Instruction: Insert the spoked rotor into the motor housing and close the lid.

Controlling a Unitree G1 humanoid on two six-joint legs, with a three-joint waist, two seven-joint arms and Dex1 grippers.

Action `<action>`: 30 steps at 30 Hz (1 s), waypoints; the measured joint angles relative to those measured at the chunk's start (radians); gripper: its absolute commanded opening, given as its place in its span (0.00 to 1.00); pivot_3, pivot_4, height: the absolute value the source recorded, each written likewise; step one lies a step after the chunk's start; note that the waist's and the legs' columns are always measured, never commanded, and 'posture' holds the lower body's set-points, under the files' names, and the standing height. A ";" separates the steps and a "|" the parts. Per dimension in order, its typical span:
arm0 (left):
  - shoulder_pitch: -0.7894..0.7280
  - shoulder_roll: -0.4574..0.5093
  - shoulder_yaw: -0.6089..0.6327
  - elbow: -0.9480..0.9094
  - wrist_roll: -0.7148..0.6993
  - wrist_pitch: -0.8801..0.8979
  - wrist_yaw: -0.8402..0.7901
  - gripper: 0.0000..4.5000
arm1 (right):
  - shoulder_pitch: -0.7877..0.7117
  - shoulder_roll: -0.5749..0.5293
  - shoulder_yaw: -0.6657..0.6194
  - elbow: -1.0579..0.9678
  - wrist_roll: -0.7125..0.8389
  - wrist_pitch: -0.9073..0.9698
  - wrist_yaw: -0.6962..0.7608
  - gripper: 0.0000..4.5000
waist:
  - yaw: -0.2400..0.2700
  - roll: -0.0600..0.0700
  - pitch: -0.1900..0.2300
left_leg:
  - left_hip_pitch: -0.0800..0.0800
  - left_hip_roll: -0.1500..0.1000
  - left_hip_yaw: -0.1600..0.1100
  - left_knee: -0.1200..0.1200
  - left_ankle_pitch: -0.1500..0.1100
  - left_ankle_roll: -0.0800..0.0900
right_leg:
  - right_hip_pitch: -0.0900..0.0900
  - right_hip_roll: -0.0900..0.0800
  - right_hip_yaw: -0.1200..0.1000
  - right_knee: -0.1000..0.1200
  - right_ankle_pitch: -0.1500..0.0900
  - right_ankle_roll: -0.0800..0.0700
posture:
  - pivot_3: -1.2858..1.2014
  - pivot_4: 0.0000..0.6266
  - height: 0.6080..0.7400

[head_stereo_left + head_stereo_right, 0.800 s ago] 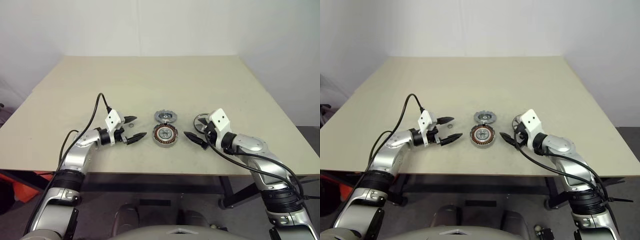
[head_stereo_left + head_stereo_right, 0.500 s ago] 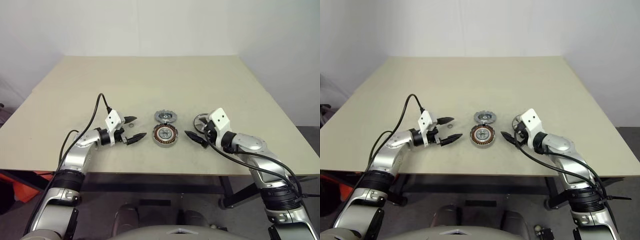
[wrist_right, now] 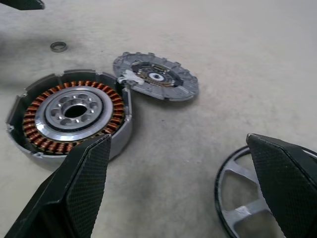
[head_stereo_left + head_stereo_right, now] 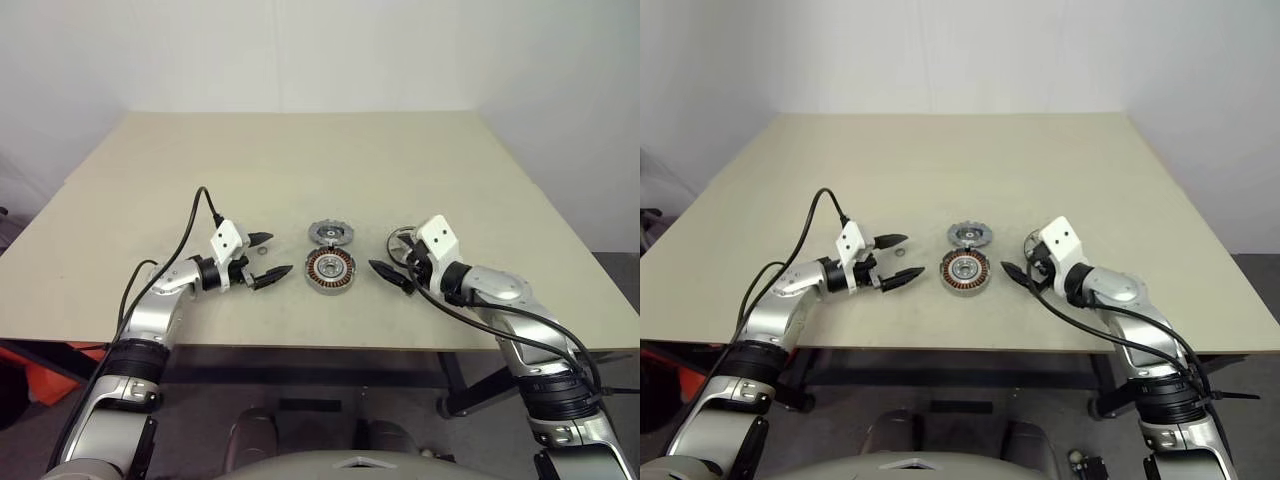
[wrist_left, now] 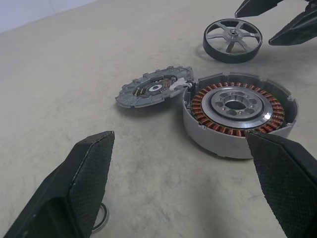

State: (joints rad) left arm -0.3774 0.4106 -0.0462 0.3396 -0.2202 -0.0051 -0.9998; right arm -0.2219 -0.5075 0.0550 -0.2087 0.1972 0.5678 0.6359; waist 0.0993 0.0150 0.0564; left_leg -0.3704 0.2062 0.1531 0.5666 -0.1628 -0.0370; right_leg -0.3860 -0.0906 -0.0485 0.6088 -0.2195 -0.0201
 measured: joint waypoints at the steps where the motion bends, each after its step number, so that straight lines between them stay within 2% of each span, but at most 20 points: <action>1: 0.000 0.000 0.000 0.000 0.000 0.000 0.000 1.00 | 0.000 0.000 0.000 0.000 -0.001 -0.002 -0.001 0.99 | 0.000 0.000 0.000 | 0.000 0.000 0.000 0.000 0.000 0.000 | 0.000 0.000 0.000 0.000 0.000 0.000 | 0.52 0.00 1.00; 18: -0.001 -0.015 -0.002 0.004 0.002 0.002 0.013 1.00 | -0.006 0.000 0.005 0.008 -0.009 -0.006 0.003 0.99 | 0.000 0.000 0.000 | 0.000 0.000 0.000 0.000 0.000 0.000 | 0.000 0.000 0.000 0.000 0.000 0.000 | 0.52 0.00 1.00; 30: -0.090 -0.032 -0.005 0.209 0.119 -0.056 0.210 1.00 | -0.004 0.024 0.008 0.007 -0.009 -0.005 -0.010 0.99 | 0.002 0.000 0.000 | 0.000 0.000 0.000 0.001 0.000 0.000 | 0.001 0.000 0.000 0.000 0.000 0.000 | 0.52 0.00 1.00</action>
State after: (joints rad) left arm -0.4677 0.3790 -0.0514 0.5486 -0.1010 -0.0615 -0.7901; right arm -0.2261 -0.4831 0.0630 -0.2019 0.1883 0.5623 0.6255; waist 0.1013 0.0148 0.0563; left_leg -0.3705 0.2062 0.1526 0.5680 -0.1628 -0.0370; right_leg -0.3851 -0.0905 -0.0487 0.6092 -0.2194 -0.0201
